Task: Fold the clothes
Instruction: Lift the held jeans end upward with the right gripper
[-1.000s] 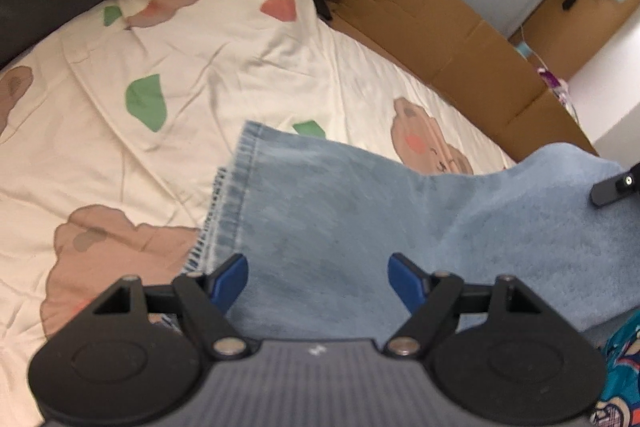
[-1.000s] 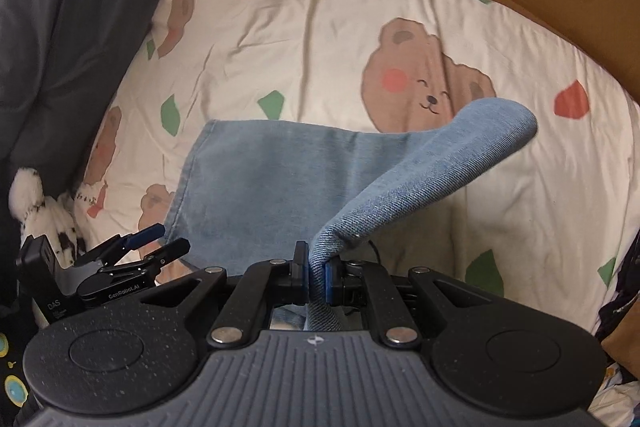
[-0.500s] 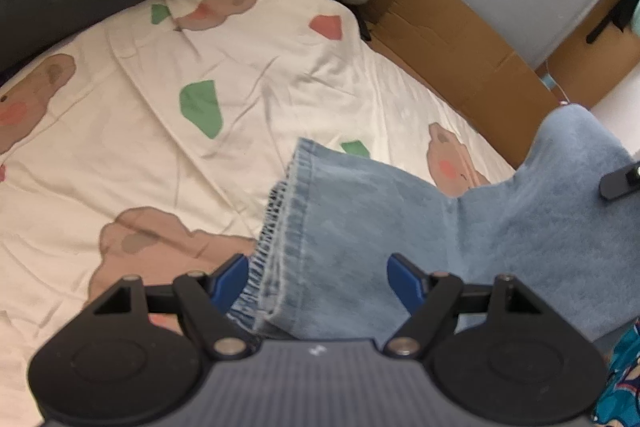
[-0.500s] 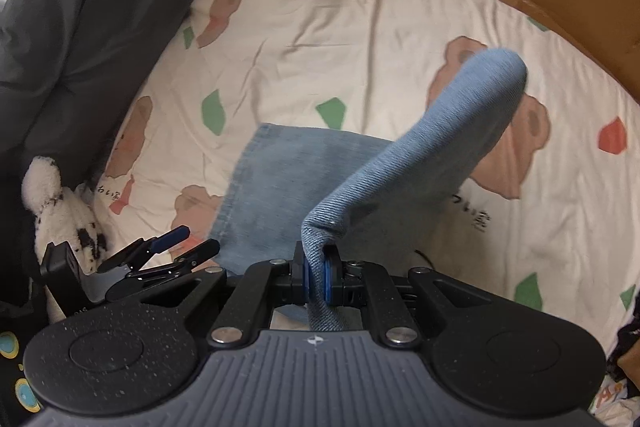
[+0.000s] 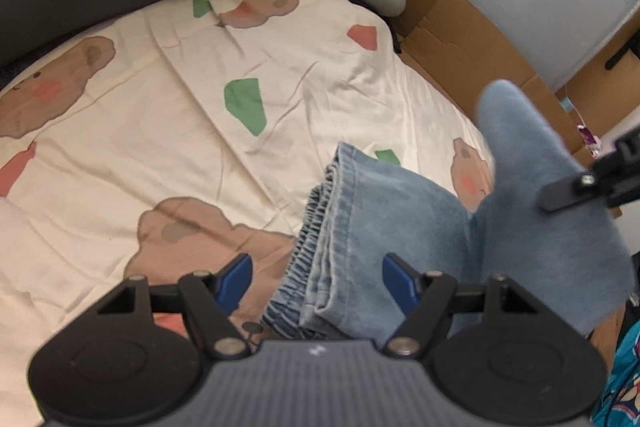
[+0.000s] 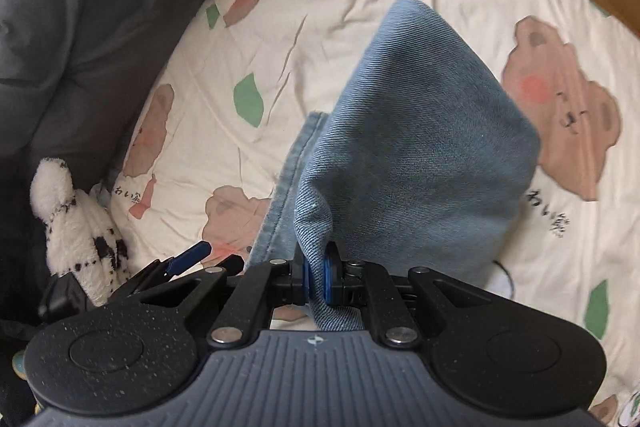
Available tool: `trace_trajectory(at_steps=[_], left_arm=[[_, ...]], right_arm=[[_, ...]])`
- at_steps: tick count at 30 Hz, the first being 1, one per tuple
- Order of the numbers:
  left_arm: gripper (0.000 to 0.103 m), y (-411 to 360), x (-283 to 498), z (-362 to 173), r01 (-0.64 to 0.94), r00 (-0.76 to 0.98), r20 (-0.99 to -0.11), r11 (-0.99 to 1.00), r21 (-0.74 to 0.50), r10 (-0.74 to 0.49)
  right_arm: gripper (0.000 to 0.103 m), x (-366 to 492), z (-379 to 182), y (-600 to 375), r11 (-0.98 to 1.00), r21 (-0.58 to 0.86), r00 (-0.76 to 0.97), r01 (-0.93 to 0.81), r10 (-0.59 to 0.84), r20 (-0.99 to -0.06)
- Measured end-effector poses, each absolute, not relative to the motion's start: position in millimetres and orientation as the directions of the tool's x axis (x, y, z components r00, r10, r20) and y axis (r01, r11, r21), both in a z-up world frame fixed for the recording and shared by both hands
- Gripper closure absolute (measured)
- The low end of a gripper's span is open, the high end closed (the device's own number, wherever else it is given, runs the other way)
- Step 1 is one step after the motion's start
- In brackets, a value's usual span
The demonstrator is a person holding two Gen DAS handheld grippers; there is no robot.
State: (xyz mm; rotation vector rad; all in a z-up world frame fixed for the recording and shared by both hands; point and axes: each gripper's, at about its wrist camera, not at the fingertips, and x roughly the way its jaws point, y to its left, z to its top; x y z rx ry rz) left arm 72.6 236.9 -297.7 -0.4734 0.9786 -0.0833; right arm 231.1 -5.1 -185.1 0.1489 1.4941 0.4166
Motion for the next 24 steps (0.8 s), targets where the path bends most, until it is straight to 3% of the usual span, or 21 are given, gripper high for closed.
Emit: trace_trajectory(at_steps=[24], left_arm=[[0.033,270.5,54.3,-309.5,-0.203,0.571,-0.781,0.879,-0.432,-0.252]], right_arm=[[0.097,235.3,-279.7,103.9,0.944,0.160,-0.062,-0.289,0.149,-0.987]])
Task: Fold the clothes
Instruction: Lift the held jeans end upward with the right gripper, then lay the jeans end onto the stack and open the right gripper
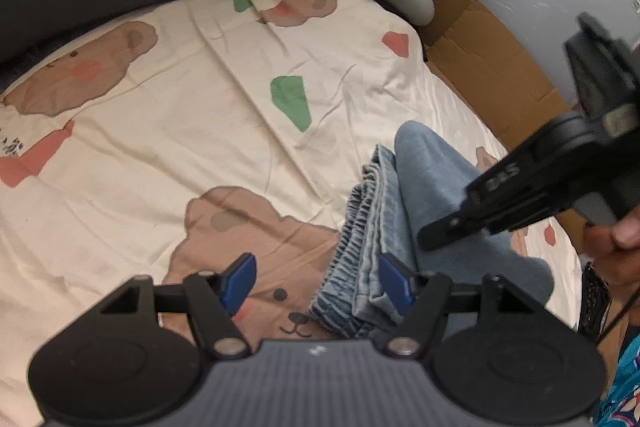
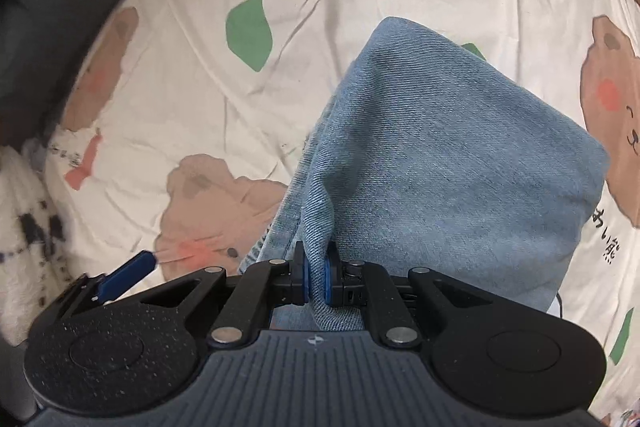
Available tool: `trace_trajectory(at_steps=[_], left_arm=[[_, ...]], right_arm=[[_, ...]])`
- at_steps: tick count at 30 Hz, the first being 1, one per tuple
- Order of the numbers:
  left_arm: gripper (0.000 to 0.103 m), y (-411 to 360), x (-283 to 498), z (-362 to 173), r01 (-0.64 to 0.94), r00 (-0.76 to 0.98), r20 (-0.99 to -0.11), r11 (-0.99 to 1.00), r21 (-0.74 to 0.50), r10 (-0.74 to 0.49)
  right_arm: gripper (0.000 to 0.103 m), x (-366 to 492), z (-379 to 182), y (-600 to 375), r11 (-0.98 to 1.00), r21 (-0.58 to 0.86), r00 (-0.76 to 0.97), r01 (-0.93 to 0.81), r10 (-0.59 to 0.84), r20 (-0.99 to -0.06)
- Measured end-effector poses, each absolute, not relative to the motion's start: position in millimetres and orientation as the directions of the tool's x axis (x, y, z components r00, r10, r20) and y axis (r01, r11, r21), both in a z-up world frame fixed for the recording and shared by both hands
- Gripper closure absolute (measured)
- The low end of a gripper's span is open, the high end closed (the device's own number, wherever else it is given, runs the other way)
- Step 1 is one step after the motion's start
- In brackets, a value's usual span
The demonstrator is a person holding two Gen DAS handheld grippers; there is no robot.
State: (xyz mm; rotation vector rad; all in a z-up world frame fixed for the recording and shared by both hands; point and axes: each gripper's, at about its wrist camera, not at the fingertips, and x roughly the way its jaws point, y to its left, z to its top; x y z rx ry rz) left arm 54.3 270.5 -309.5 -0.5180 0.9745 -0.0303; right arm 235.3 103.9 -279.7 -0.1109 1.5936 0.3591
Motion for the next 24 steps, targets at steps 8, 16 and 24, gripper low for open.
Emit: trace_trajectory(at_steps=[8,16,24], left_arm=[[0.033,287.6,52.5,-288.4,-0.216,0.585,-0.777,0.878,-0.427,-0.233],[0.033,271.9,67.8,-251.2,-0.162,0.578,-0.786,0.913,-0.374,-0.220],[0.024,231.3,85.0,-259.9,-0.108,0.567,-0.772,0.903,-0.415,-0.287]], right_arm=[[0.060,246.9,-234.5,99.0,0.920,0.304,-0.099,-0.246,0.289,-0.952],[0.058,259.6,-175.0,37.1,0.898,0.362,0.078,-0.250,0.391,-0.917],[0.058,233.3,-212.3,-30.5,0.872,0.474,0.187,-0.126,0.490,-0.852]])
